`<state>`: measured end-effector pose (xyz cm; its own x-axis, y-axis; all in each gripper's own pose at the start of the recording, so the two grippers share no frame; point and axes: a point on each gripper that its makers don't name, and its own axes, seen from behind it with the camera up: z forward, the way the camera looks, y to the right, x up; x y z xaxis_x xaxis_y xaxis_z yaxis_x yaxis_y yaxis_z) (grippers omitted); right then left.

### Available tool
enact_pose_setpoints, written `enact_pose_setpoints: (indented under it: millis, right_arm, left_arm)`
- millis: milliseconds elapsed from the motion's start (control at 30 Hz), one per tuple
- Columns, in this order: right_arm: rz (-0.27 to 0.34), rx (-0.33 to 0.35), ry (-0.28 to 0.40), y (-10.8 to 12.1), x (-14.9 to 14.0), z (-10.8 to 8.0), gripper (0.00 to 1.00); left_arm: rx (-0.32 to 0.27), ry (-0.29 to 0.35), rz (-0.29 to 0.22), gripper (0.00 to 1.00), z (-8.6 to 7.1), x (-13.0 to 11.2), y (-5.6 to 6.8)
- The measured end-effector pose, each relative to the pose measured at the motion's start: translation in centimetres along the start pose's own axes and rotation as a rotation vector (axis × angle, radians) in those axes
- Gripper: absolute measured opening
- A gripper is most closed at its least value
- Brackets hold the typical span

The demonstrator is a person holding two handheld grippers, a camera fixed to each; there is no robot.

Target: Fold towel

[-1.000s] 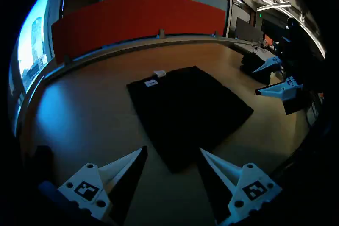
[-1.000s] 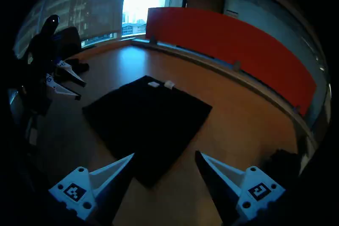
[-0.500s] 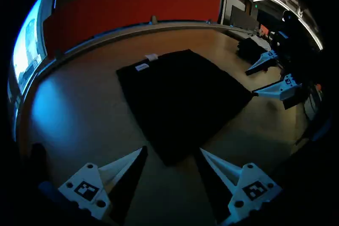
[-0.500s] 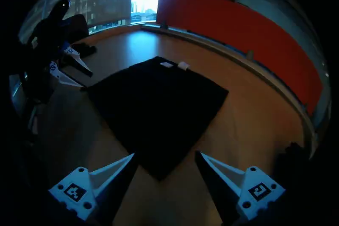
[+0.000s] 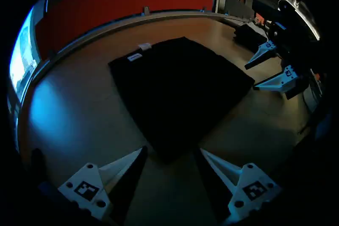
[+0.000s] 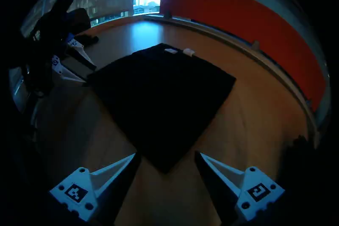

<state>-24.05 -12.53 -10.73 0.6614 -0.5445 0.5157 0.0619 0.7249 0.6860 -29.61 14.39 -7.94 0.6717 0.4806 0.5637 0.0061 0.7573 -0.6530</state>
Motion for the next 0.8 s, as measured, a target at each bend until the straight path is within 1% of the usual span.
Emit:
enact_pose_setpoints:
  millis: [100, 300, 500, 600, 800]
  right_arm:
    - [0.003, 0.000, -0.010, 0.08, -0.29, -0.05, 0.95]
    - [0.022, 0.019, -0.015, -0.15, -0.56, 0.00, 0.90]
    - [0.042, 0.041, -0.018, -0.49, -0.81, -0.04, 0.80]
    - [0.047, 0.047, -0.018, -0.56, -0.87, 0.01, 0.77]
    - [0.043, 0.053, -0.024, -0.52, -0.93, 0.10, 0.67]
  left_arm:
    - [0.001, -0.003, 0.016, 0.80, 0.13, -0.06, 0.06]
    - [-0.002, -0.011, 0.028, 0.80, 0.22, -0.03, 0.07]
    - [-0.001, -0.019, 0.028, 0.80, 0.23, -0.03, 0.11]
    - [-0.003, -0.025, 0.032, 0.80, 0.23, -0.06, 0.12]
    - [-0.002, -0.031, 0.030, 0.79, 0.27, -0.02, 0.12]
